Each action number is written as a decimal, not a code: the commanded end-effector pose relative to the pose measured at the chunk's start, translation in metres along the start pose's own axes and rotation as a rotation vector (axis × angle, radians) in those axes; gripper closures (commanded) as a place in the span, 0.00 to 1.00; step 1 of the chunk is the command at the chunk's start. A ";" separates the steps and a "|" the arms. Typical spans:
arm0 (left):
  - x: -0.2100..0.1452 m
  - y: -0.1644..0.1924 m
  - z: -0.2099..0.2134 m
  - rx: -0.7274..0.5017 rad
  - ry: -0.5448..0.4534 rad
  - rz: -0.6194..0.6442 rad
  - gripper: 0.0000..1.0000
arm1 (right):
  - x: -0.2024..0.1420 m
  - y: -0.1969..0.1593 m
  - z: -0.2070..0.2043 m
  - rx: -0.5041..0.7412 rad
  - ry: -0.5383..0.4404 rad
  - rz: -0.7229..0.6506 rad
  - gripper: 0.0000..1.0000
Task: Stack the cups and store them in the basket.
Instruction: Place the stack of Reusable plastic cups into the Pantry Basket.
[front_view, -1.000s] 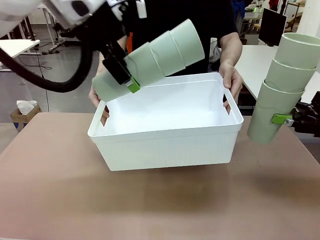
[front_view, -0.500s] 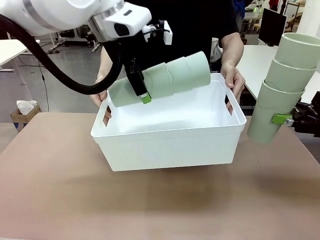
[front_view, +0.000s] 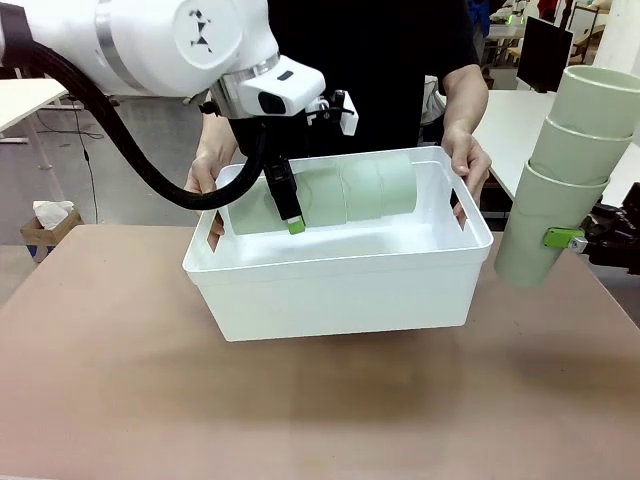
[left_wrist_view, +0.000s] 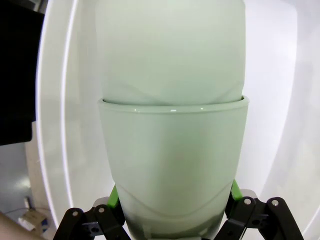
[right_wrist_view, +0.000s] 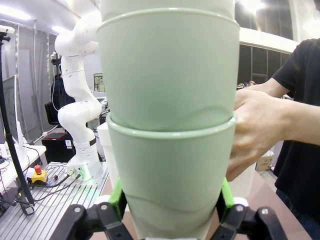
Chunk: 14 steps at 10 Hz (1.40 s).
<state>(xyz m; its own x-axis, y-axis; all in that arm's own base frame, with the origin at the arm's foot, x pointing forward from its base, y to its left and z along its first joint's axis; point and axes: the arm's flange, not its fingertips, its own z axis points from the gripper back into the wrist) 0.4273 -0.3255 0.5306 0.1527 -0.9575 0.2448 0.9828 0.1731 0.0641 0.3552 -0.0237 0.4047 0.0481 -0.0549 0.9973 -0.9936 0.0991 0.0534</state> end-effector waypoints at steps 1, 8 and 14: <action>0.012 0.004 -0.007 -0.006 0.010 0.008 0.13 | 0.004 0.001 0.000 0.001 -0.006 0.010 0.14; 0.021 0.012 -0.039 -0.045 0.006 -0.028 0.13 | 0.004 0.001 0.000 0.001 -0.006 0.010 0.14; 0.023 0.010 -0.045 -0.059 0.001 -0.060 0.00 | 0.004 0.001 0.000 0.001 -0.006 0.010 0.14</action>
<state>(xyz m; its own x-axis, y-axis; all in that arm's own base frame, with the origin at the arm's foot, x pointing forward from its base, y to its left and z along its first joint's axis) 0.4455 -0.3548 0.4902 0.1244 -0.9652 0.2301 0.9917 0.1288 0.0042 0.3552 -0.0237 0.4047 0.0481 -0.0549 0.9973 -0.9936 0.0991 0.0534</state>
